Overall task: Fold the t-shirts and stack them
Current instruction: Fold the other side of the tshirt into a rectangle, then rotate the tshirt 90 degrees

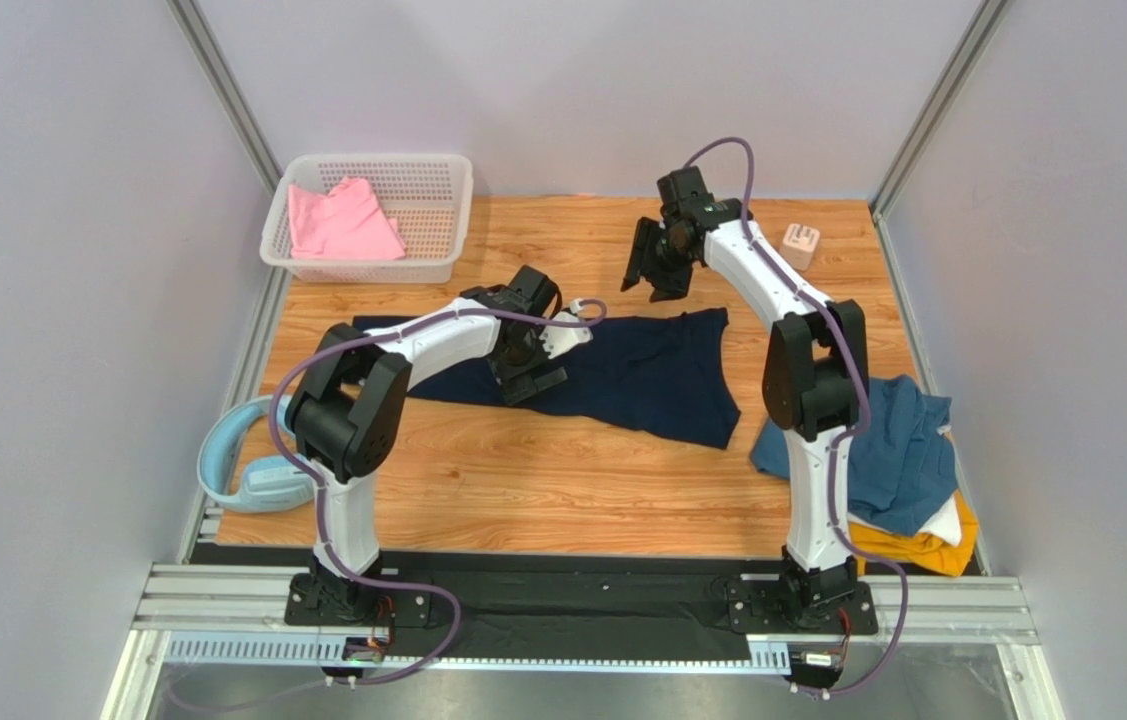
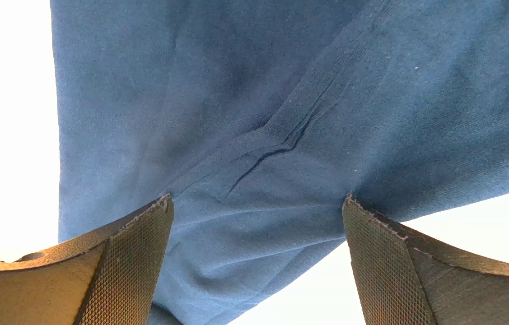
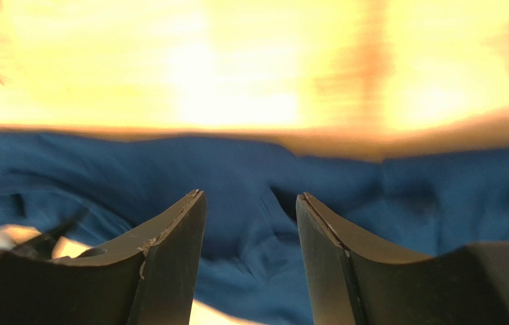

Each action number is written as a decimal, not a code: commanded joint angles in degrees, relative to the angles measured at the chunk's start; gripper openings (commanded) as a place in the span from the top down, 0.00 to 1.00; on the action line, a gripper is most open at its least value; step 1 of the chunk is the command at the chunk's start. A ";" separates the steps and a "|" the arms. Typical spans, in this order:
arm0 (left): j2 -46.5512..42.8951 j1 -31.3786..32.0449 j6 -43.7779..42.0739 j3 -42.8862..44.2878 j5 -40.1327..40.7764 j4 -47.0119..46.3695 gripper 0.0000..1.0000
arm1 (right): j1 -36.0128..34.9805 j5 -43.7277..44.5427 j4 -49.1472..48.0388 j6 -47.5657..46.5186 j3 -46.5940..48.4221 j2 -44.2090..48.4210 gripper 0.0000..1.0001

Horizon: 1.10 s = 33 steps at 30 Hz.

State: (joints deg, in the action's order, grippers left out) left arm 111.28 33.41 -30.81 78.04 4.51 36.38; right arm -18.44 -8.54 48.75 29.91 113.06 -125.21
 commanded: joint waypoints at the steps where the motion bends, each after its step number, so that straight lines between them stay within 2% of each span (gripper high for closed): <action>1: -4.84 0.08 -0.92 -2.45 3.47 -2.09 0.00 | -0.02 0.62 0.92 -0.29 -11.68 13.64 0.42; 2: -5.46 -0.62 -1.36 -3.41 3.83 -2.54 0.00 | -0.02 0.54 0.04 0.06 -19.03 18.55 0.42; 4: -6.51 -1.94 -1.62 -3.16 3.75 -1.93 0.00 | -0.11 -2.18 -3.30 2.33 -26.44 23.76 0.43; 5: -6.78 -2.55 -1.62 -2.03 3.75 -1.49 0.00 | -0.63 -2.88 -4.62 3.04 -33.01 25.70 0.43; 6: -7.13 -4.21 -1.54 -1.41 3.84 -1.14 0.00 | -1.07 -3.93 -6.98 3.40 -36.29 29.11 0.43; 9: -9.33 -7.12 -1.89 0.53 3.84 0.09 0.00 | -2.30 -3.50 -7.70 4.45 -42.80 30.11 0.44; 12: -12.66 -9.75 -3.12 -0.08 4.54 0.36 0.00 | -2.48 -3.68 -8.85 4.89 -45.20 28.18 0.45; 18: -17.94 -14.42 -5.14 -7.19 3.75 -0.69 0.00 | -2.57 -1.06 -8.76 4.63 -43.36 22.21 0.47; 24: -15.75 -19.52 -5.32 -11.68 2.79 -4.04 0.00 | -1.43 1.33 -7.00 4.89 -41.42 15.97 0.50; 33: -11.72 -20.31 -6.46 -10.11 2.26 -6.23 0.00 | 4.63 1.33 -4.55 5.25 -43.53 17.80 0.51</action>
State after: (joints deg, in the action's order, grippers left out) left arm 97.89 12.95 -35.90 65.76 7.97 32.82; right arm -17.76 -10.50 43.83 35.40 70.52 -107.39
